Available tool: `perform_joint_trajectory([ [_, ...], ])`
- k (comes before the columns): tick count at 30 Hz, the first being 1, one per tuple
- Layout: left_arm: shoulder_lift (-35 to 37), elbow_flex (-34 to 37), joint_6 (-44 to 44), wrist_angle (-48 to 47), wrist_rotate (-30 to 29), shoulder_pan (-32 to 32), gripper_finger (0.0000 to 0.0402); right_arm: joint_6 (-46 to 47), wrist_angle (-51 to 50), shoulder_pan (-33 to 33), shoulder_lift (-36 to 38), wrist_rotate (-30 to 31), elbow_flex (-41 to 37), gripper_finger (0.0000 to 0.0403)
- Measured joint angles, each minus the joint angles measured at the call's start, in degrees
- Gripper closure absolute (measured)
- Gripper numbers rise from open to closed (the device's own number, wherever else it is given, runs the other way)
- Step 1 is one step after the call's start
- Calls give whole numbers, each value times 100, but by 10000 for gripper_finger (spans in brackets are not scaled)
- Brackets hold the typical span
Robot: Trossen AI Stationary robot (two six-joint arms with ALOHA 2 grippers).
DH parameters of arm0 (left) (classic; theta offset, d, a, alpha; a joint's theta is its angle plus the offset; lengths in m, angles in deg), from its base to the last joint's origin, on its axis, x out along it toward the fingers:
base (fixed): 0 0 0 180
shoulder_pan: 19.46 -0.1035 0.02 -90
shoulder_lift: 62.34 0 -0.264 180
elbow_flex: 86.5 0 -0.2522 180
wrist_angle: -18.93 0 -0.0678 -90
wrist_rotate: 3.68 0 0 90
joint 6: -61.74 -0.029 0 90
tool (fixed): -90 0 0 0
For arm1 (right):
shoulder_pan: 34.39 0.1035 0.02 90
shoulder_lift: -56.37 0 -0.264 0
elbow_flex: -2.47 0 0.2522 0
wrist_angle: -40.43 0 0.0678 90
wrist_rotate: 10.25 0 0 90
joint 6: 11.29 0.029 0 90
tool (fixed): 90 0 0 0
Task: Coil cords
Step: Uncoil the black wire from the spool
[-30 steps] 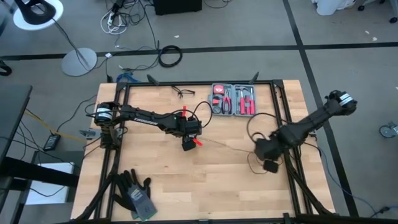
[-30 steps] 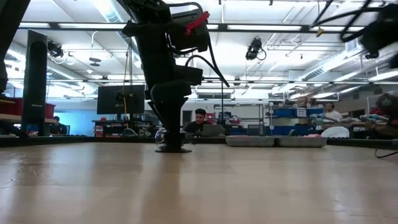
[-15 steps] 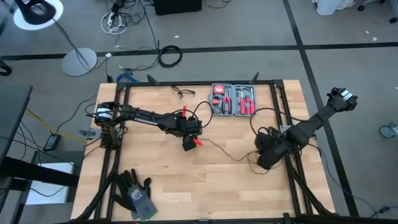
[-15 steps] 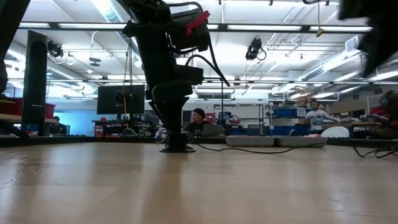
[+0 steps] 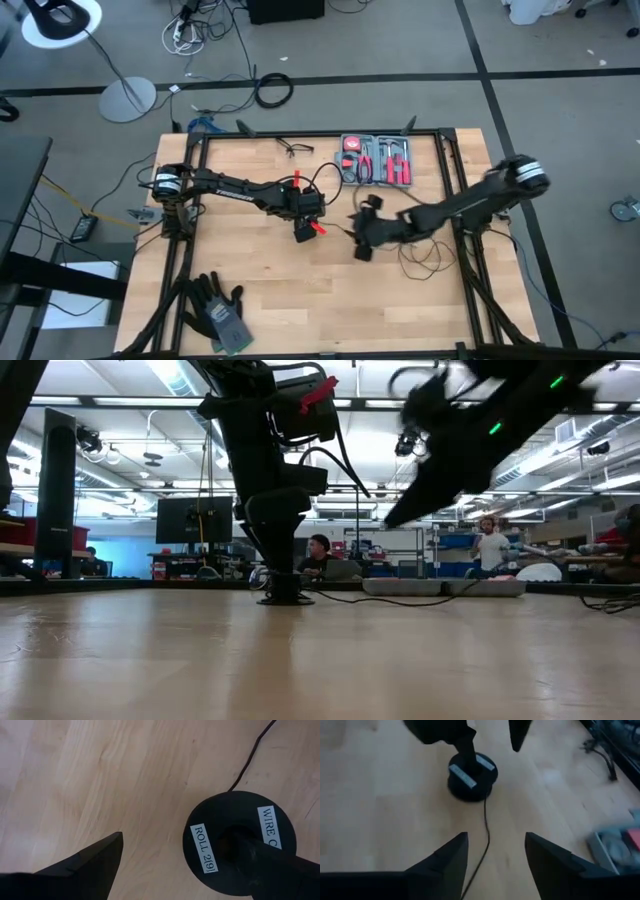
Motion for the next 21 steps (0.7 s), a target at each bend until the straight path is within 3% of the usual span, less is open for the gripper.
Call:
perform_joint_trajectory([
  [8,0,0,0,-1,0,0,34,-1306,2790,-836,-1863,-626,36,208],
  [15,0,0,1,-7,0,0,34,-998,3113,-1251,-2790,-1626,484,224],
  [18,0,0,0,-13,1,0,34,-823,3113,-1310,-2898,-1763,562,262],
  [21,0,2,0,-15,2,0,34,-791,2789,-1322,-2797,-2048,573,352],
])
